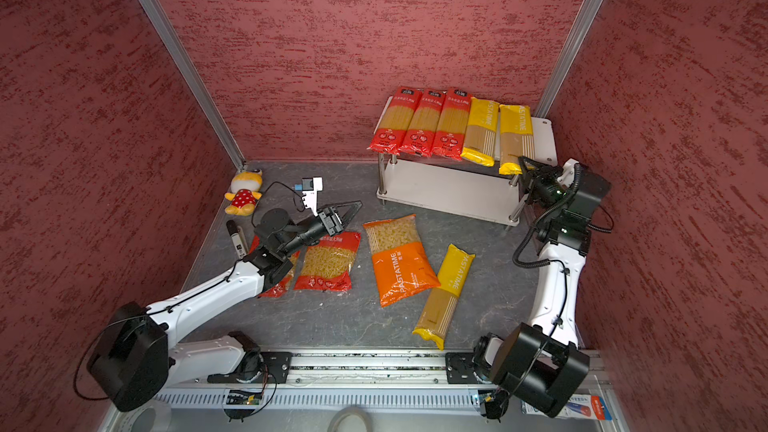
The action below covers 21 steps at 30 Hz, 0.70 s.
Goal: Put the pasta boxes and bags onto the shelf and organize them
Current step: 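Stand the yellow bag beside the other yellow bag and open the right gripper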
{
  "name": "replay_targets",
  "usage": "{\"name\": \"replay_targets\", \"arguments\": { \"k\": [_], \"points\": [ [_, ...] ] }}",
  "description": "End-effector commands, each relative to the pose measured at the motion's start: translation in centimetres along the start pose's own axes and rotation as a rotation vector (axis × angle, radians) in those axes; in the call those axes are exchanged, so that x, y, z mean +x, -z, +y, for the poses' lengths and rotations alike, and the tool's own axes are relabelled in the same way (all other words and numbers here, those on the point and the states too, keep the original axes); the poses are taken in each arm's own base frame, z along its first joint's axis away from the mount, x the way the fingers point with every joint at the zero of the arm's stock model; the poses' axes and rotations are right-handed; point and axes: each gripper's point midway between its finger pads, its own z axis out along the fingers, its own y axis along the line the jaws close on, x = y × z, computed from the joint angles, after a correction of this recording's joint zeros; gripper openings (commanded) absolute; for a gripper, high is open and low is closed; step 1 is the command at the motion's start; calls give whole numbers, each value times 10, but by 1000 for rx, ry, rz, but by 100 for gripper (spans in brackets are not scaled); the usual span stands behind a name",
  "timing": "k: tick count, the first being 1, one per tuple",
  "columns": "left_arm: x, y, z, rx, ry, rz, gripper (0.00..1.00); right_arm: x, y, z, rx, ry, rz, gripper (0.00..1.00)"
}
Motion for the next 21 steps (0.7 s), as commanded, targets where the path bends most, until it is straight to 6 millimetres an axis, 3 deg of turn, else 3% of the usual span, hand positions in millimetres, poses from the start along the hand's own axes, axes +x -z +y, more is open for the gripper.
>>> {"name": "replay_targets", "arguments": {
  "k": [1,7,12,13,17,21],
  "points": [
    [-4,-4,-7,12,-24,-16,65,6,1,48,-125,129,-21,0],
    [-3,-6,-7,10,-28,-13,65,25,-17,41,-115,125,31,0],
    [-2,-3,-8,2,-40,-9,65,26,-19,31,-99,122,27,0],
    [-2,-2,-8,-2,-44,-10,65,27,-19,29,-91,130,28,4],
    [0,1,-6,-17,-56,-6,65,31,-17,22,-66,162,45,40],
    [1,1,-4,-21,-58,-3,65,37,-10,21,-61,197,42,57]
  ]
}}
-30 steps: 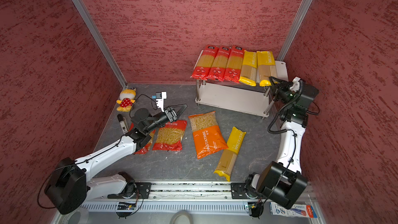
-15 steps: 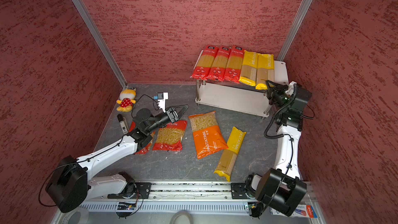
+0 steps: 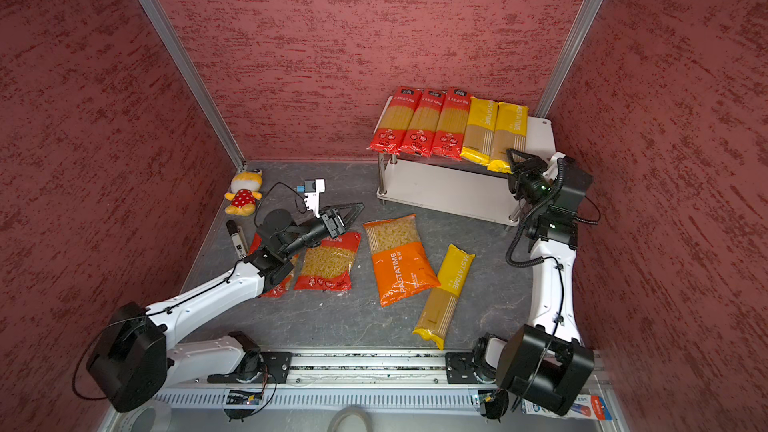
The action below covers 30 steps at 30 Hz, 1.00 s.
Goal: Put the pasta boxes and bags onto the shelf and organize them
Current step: 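Stand the yellow bag beside the other yellow bag and open the right gripper, then withdraw the right gripper from the shelf and lower it to the table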
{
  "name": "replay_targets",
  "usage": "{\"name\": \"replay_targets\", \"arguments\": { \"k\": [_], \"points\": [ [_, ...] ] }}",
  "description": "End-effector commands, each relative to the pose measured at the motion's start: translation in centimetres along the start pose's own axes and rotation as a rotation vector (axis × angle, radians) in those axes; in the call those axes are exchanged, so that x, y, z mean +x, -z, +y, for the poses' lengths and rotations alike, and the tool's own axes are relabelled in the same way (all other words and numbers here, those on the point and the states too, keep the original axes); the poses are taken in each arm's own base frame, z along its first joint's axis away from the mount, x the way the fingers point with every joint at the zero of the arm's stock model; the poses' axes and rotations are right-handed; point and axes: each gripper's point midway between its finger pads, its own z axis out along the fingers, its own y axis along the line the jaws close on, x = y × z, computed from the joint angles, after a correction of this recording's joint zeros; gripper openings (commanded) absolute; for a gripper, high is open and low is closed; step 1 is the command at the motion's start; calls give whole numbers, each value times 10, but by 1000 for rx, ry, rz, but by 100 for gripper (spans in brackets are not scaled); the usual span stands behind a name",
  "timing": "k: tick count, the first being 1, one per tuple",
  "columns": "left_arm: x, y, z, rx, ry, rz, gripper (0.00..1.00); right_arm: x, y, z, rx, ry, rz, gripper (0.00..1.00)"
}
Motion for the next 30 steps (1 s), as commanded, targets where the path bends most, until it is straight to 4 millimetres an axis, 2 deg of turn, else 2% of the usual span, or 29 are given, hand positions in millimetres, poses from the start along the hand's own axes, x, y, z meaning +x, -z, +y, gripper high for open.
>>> {"name": "replay_targets", "arguments": {
  "k": [1,5,9,17,20,24,26,30],
  "points": [
    [-4,1,-6,6,-31,-12,65,14,11,23,-57,96,20,59],
    [0,-3,-3,8,-29,2,65,29,20,19,-37,107,53,62],
    [6,-8,0,9,-21,13,65,60,26,13,-15,130,105,65],
    [23,-12,12,-29,-21,47,65,143,19,-19,52,153,284,64],
    [34,-12,23,-100,-48,81,65,177,16,-34,97,198,346,62],
    [63,-5,52,-282,-110,171,65,220,15,-67,174,248,402,60],
    [74,-1,64,-339,-121,202,65,236,16,-92,240,262,421,59],
    [96,3,76,-406,-136,253,65,255,24,-156,385,268,441,55]
  ]
}}
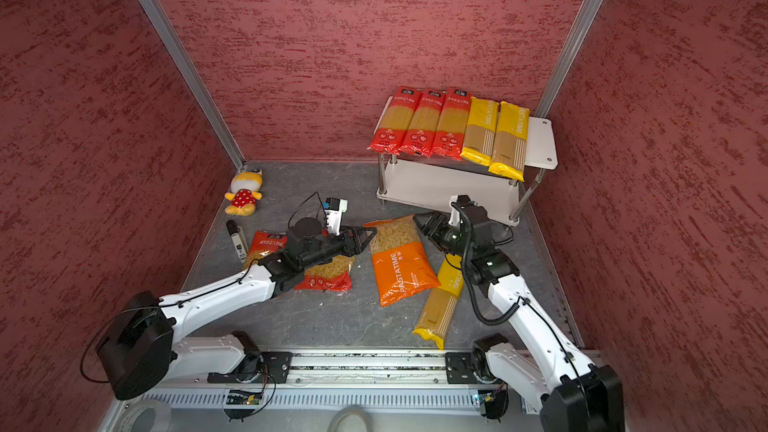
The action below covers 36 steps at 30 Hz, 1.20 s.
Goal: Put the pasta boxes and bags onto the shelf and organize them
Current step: 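Withdraw the right gripper from the shelf and lower it to the table, then grasp the end of the last yellow PASTATIME bag with the right gripper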
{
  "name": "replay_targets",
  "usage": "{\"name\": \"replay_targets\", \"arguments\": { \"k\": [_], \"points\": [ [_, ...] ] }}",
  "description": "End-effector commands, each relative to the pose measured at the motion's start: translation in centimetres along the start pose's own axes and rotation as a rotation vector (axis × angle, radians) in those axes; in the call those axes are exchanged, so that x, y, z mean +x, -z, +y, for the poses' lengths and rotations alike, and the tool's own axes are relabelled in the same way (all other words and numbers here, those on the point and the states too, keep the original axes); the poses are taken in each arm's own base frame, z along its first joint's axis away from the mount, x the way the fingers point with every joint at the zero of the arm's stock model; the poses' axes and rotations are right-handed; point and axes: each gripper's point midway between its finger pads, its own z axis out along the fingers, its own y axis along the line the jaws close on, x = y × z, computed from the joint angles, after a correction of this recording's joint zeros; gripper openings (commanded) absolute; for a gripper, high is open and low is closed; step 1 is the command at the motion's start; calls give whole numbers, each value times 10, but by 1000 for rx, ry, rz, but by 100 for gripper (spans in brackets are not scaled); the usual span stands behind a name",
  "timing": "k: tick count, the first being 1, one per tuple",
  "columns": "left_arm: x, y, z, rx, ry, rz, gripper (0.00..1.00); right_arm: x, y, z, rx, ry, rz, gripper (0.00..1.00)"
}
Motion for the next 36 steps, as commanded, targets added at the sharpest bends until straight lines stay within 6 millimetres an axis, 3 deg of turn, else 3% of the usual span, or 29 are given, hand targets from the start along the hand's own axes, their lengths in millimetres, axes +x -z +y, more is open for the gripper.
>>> {"name": "replay_targets", "arguments": {
  "k": [1,4,9,13,16,21,25,30,36],
  "points": [
    [20,-4,19,-112,-42,45,65,8,-9,-59,187,-12,-44,53],
    [36,-11,15,-113,-44,66,65,22,-4,-110,356,-2,-31,50],
    [57,-25,3,-85,-47,113,66,24,27,-173,620,6,-28,62],
    [61,-33,-2,-65,-44,123,66,12,52,-204,724,-27,-85,68],
    [60,-37,-3,-60,-50,125,66,17,53,-222,725,-83,-62,70],
    [58,-37,-5,-59,-63,124,66,32,32,-223,625,-156,-18,66],
    [57,-37,-6,-57,-63,120,66,33,29,-229,637,-154,-18,54],
    [56,-35,-7,-56,-64,118,66,10,32,-214,638,-73,-70,27],
    [52,-29,-6,-64,-87,105,66,-26,46,-186,680,69,-139,16]
  ]
}}
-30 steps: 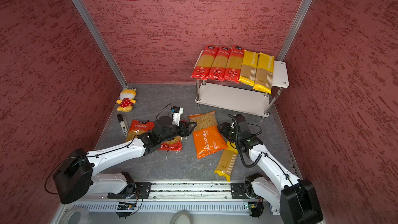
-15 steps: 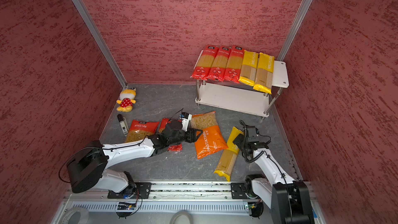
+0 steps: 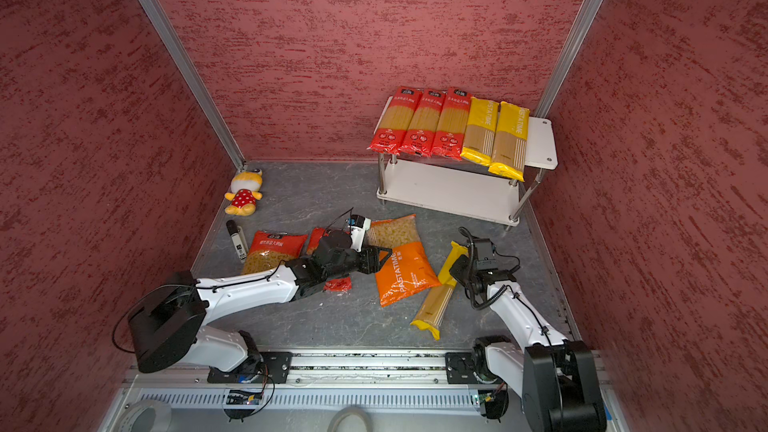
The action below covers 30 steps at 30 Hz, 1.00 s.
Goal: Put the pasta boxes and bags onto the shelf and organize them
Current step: 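Grasp the end of the last yellow PASTATIME bag with the right gripper, then raise the yellow bag upright toward the left gripper with the right gripper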
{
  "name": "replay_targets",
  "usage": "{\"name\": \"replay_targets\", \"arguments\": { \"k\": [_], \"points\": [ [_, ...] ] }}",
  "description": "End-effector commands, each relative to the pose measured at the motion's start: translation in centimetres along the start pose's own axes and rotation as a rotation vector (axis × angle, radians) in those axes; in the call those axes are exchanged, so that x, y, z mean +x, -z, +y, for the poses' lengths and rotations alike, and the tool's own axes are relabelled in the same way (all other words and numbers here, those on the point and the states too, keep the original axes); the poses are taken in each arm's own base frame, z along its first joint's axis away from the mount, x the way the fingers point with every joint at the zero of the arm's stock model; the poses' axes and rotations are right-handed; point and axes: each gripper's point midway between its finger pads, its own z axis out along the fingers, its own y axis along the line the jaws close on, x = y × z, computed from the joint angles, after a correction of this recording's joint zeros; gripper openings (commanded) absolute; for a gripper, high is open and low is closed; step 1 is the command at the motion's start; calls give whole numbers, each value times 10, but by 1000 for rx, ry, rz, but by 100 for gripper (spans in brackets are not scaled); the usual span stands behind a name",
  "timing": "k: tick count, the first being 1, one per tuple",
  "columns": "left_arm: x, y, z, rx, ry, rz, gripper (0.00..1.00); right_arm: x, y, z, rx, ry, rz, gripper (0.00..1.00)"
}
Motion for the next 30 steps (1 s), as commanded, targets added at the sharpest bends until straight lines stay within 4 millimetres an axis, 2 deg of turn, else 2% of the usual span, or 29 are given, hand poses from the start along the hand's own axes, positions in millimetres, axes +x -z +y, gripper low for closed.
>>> {"name": "replay_targets", "arguments": {
  "k": [1,5,9,13,18,25,30],
  "points": [
    [-15,8,-7,10,-34,-47,66,-39,26,18,5,87,-138,15],
    [-19,11,-4,12,-27,-58,66,-56,46,39,-49,128,-190,9],
    [-32,18,-2,53,9,-96,66,-62,63,68,-181,162,-219,5],
    [-44,26,2,69,-7,-119,67,-60,87,110,-379,199,-238,3],
    [-52,34,-2,90,-81,-116,69,-58,117,155,-530,276,-277,0],
    [-64,48,-18,321,-43,-141,73,-39,128,201,-777,325,-195,0],
    [-45,33,-25,413,-15,-43,81,-24,150,235,-966,358,-204,0]
  ]
}}
